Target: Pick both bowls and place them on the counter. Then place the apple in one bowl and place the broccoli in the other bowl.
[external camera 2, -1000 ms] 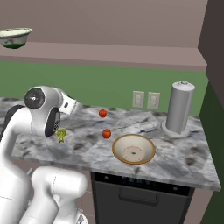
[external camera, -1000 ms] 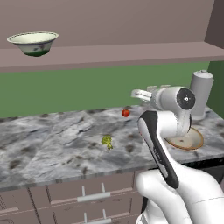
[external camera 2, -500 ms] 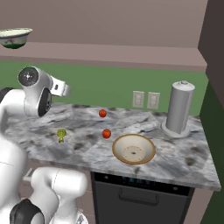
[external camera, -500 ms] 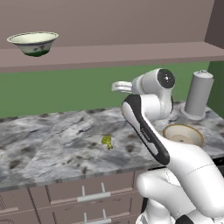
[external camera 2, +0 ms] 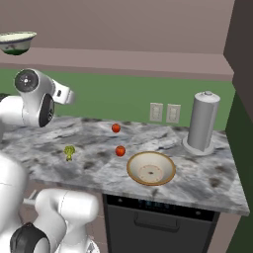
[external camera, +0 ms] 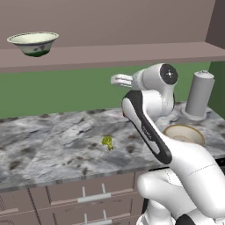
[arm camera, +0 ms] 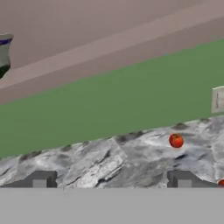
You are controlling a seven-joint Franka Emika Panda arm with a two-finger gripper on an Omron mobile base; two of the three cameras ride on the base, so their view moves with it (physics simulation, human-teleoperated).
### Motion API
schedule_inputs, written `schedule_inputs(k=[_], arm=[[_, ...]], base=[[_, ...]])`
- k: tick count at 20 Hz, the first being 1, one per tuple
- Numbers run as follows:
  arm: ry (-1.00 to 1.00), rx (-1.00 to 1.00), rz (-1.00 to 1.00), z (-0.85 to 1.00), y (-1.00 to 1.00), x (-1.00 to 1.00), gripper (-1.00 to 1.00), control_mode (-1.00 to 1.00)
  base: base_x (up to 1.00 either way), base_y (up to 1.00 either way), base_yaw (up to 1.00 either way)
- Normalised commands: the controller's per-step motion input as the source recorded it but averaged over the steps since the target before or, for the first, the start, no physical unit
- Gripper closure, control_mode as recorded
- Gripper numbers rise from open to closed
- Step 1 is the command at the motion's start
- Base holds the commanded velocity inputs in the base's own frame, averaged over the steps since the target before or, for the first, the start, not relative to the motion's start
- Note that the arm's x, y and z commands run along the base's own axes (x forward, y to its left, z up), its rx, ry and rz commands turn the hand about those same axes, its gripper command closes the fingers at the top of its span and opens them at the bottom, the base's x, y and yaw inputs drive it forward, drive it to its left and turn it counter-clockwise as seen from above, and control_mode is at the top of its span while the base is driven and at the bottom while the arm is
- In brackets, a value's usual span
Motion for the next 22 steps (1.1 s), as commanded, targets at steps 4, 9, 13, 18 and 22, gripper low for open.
schedule_inputs(k=[4, 9, 13, 18, 22], arm=[[-0.18, 0.33, -0.21, 0.55, 0.67, -0.29, -1.0, -1.0], [-0.03, 0.28, -0.12, 0.57, 0.66, -0.29, -1.0, -1.0], [0.03, 0.32, 0.03, 0.56, 0.12, -0.42, -1.0, -1.0], [0.14, 0.23, 0.15, 0.74, 0.04, -0.29, -1.0, -1.0], [0.12, 0.25, 0.22, 0.17, 0.03, -0.15, -1.0, -1.0]], base=[[0.0, 0.0, 0.0], [0.0, 0.0, 0.0], [0.0, 0.0, 0.0], [0.0, 0.0, 0.0], [0.0, 0.0, 0.0]])
